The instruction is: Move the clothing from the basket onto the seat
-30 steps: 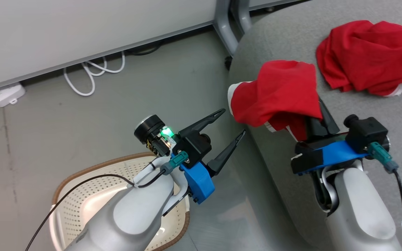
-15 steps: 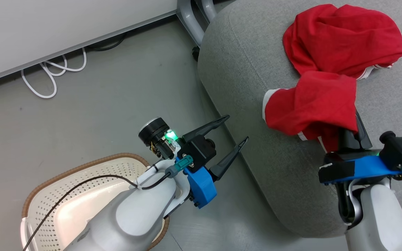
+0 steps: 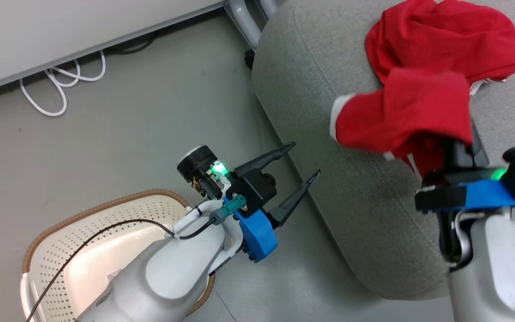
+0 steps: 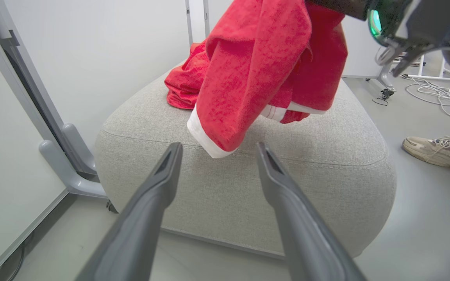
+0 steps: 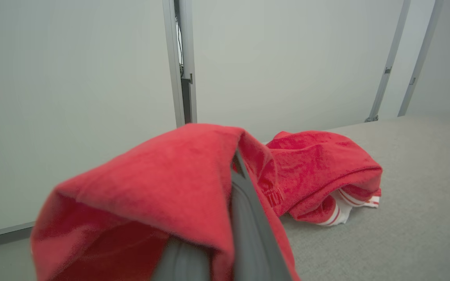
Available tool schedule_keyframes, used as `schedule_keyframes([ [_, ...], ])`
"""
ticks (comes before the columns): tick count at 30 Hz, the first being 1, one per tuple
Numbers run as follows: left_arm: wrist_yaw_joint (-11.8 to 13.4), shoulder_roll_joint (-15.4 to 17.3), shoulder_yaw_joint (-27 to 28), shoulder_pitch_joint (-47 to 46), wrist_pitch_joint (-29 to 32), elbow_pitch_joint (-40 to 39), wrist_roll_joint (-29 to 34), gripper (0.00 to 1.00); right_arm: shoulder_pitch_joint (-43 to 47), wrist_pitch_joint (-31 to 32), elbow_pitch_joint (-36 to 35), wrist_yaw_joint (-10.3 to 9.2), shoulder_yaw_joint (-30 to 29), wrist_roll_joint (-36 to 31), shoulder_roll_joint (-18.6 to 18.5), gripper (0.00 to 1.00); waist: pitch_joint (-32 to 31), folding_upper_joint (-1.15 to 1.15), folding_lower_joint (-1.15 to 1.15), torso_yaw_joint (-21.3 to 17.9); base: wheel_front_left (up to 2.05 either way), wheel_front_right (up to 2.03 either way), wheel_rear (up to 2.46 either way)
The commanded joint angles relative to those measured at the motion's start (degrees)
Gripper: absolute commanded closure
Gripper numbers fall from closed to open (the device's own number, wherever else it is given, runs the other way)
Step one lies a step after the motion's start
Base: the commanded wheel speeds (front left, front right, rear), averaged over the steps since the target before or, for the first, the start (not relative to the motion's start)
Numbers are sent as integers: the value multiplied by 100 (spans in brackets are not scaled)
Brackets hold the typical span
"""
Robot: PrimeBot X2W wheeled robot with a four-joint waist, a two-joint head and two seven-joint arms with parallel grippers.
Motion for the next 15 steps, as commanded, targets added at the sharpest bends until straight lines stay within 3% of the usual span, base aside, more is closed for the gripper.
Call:
schedule_keyframes([
  [1, -1, 65, 50, -102, -19, -45, 56, 0, -285, -2, -124, -5, -57, -60, -8, 100, 134, 0, 0, 17, 0, 0, 0],
  [9, 0, 180, 83, -405, -19, -131, 168, 0, -1617, -1, -552, -5, -665, -12, -494, 100, 841, 0, 0, 149, 0, 0, 0],
  [15, 1, 221, 73, -774, -17, -182, 279, 0, -2560, -2, -464, -5, -1412, 37, -1251, 100, 1467, 0, 0, 283, 0, 0, 0],
])
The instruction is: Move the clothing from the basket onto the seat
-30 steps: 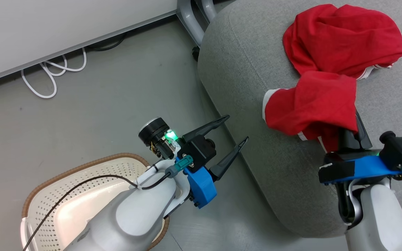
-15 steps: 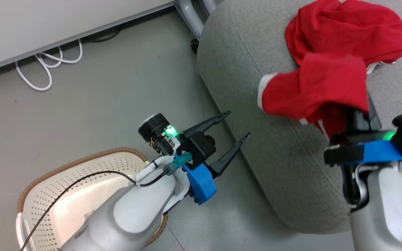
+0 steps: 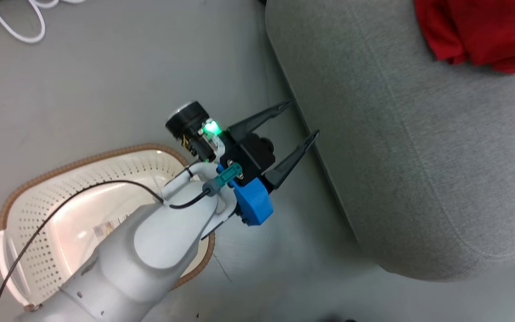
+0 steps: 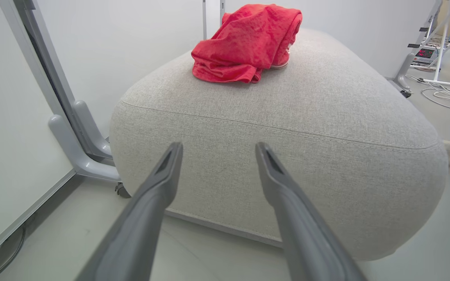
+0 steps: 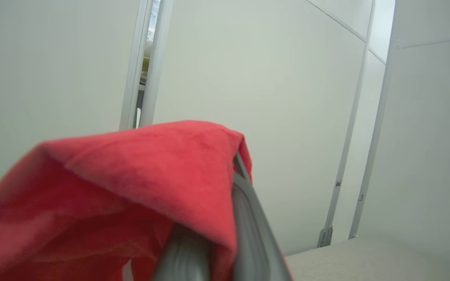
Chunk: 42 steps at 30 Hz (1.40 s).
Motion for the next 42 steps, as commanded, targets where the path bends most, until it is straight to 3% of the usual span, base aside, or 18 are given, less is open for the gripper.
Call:
schedule_keyframes([
  [1, 0, 33, 14, -204, -17, -46, 52, 0, -312, -1, 87, -6, -245, 60, -292, 100, 464, 0, -1, 143, 0, 0, 0],
  [8, 39, 115, 55, -603, -15, -164, 158, 0, -854, -1, 866, -6, -995, 179, -1151, 100, 1093, 0, -1, 261, 0, 0, 0],
  [11, 39, 136, 49, -687, -14, -198, 176, 0, -875, -1, 1114, -6, -1098, 161, -1286, 100, 1221, 0, -1, 284, 0, 0, 0],
  [20, 82, 123, 50, -878, -14, -273, 192, 0, -550, -1, 2164, -6, -1134, -18, -1197, 100, 1452, 0, -1, 415, 0, 0, 0],
  [29, 163, 138, 100, -879, -17, -325, 129, 0, -244, -1, 2486, -6, -1101, -66, -972, 99, 1421, 0, -1, 507, 0, 0, 0],
  [31, 169, 125, 110, -837, -18, -342, 112, 0, -153, -1, 2413, -6, -1148, -66, -953, 0, 1354, 0, -1, 522, 0, 0, 0],
  [42, 290, 84, 397, -264, -18, -573, -14, 0, 1164, 0, 1638, -6, -960, -118, -715, 0, 409, 0, -1, 531, 0, 0, 0],
])
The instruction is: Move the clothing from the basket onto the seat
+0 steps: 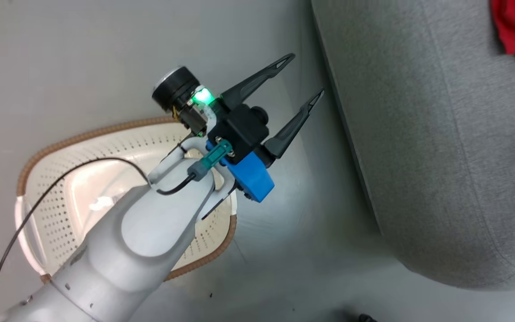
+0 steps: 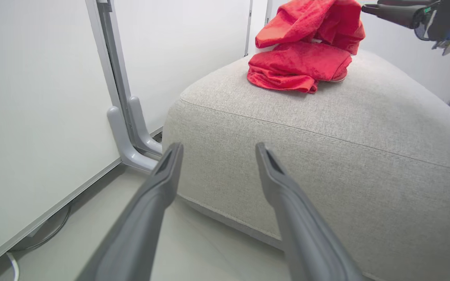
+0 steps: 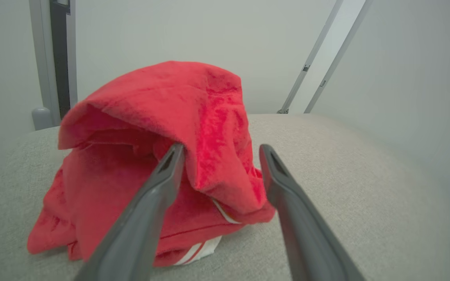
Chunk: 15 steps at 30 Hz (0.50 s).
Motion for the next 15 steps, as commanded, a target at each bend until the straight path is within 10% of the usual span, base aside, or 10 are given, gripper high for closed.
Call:
schedule_keyframes([
  [1, 52, 27, 99, 178, -18, -55, -42, 0, 254, 1, -115, -6, 57, 0, 41, 0, -398, 0, 0, 28, 0, 0, 0],
  [15, 442, 95, 1377, 1603, -19, -502, -200, 0, 1429, 1, -1473, -6, 957, -23, 393, 0, -1967, 0, 0, 593, 0, 0, 0],
])
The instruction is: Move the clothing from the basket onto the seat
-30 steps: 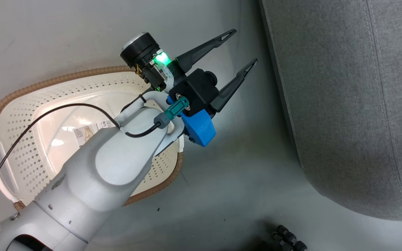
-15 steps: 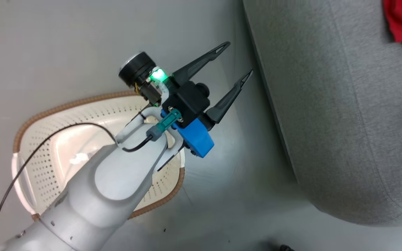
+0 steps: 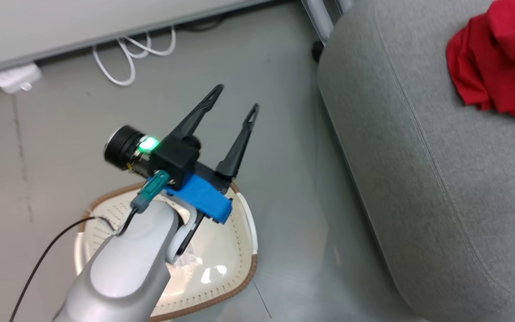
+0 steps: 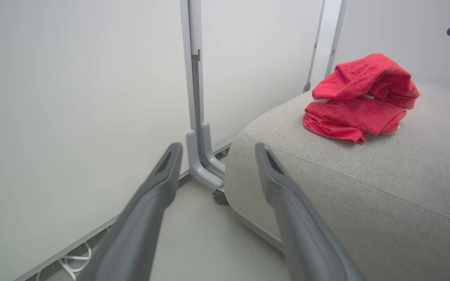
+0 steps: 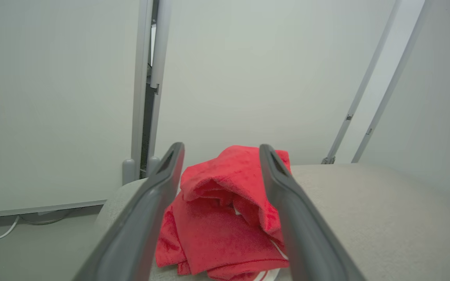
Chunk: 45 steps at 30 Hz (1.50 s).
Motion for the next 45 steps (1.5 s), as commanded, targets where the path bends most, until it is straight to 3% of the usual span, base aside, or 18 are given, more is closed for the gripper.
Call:
schedule_keyframes([
  [1, 46, 13, 175, 234, -18, -56, -9, 0, 145, 1, -120, -6, 147, 34, 57, 0, -453, 0, 2, 344, 0, 0, 0],
  [14, 184, -63, 1492, 1671, -18, -404, 179, 0, 887, 1, -435, -6, 1316, 120, 495, 0, -1417, 0, 2, 1034, 0, 0, 0],
  [25, 59, -275, 2316, 2770, -18, -769, 470, 0, 1833, 1, -489, -6, 1505, 227, 845, 0, -1871, 0, 2, 1352, 0, 0, 0],
  [45, -340, -582, 3080, 3745, -18, -819, 750, 0, 2758, 1, -467, -6, 1642, 235, 1279, 0, -2337, 0, 2, 1493, 0, 0, 0],
])
